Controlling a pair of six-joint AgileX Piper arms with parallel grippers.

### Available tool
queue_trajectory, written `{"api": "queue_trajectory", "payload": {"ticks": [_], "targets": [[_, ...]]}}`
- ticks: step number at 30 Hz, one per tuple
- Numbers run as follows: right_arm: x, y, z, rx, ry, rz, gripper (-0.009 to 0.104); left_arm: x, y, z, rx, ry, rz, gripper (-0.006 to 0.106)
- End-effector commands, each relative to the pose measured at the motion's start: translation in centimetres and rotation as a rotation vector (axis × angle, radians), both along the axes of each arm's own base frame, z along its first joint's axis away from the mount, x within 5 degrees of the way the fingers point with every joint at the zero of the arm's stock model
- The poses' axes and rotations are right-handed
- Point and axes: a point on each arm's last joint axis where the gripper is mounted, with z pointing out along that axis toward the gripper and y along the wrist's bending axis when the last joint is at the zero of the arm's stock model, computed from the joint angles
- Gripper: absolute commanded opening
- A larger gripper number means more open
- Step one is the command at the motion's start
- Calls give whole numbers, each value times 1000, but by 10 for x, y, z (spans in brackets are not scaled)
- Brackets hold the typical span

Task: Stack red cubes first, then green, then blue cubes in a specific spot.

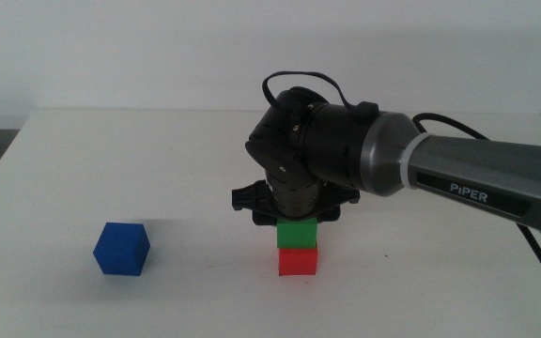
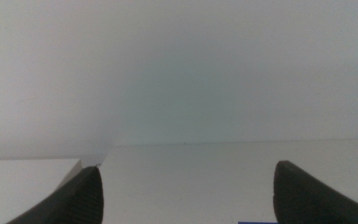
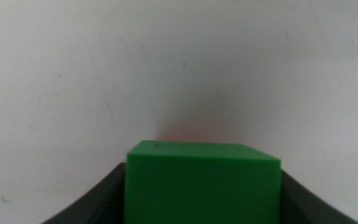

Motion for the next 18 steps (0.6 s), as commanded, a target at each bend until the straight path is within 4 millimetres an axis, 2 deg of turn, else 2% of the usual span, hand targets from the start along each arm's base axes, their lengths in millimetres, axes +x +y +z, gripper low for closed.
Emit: {"api": "queue_trajectory", "payload": {"ticks": [1,12,13,18], "targets": [[-1,-1,-3,-20,8,9,50,0,0,1,-5,-16,2,94],[-1,-1,-3,-20,10,14,72,0,0,1,-5,-16,2,94],[-5,-2,13,-1,-11,25,74,0,0,1,-5,-16,2,94],[-25,-8,63,46,-81,62,75,0,0,1,-5,-16,2,94]]}}
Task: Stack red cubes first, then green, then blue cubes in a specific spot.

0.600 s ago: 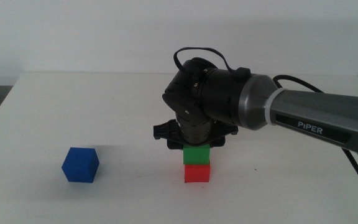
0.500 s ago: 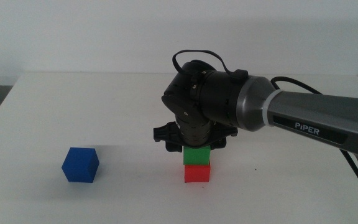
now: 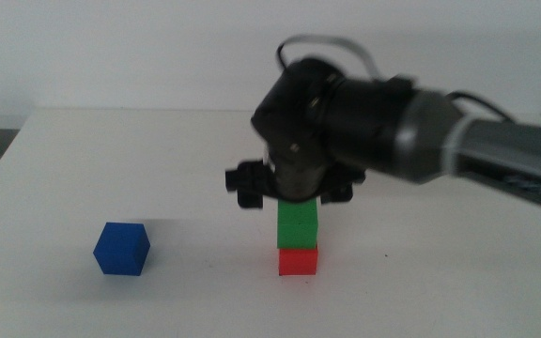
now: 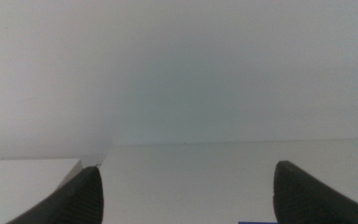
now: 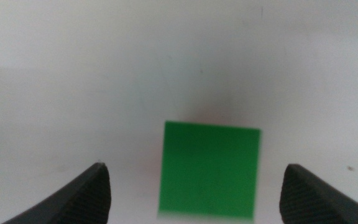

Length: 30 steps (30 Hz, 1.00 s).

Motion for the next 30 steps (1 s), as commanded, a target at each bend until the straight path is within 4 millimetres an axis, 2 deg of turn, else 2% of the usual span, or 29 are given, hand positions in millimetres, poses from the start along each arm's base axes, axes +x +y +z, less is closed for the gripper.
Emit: {"api": "queue_trajectory", "payload": {"ticks": [1,7,11,16,22,25,30], "targets": [[-14,-8,32,7,-46,20,76,0,0,1,-5,-16,2,94],[-51,-42,107,30,-144,52,79,0,0,1,-5,-16,2,94],[-75,-71,131,14,-170,191,79,0,0,1,-5,-16,2,94],[-114,-126,138,40,-258,279,79,0,0,1,-5,-16,2,94],[-165,-193,131,115,-388,444,79,0,0,1,-5,-16,2,94],[-188,-212,130,118,-437,545,79,0,0,1,-5,-16,2,94],[-213,-226,137,173,-494,636,79,0,0,1,-5,-16,2,94]]}}
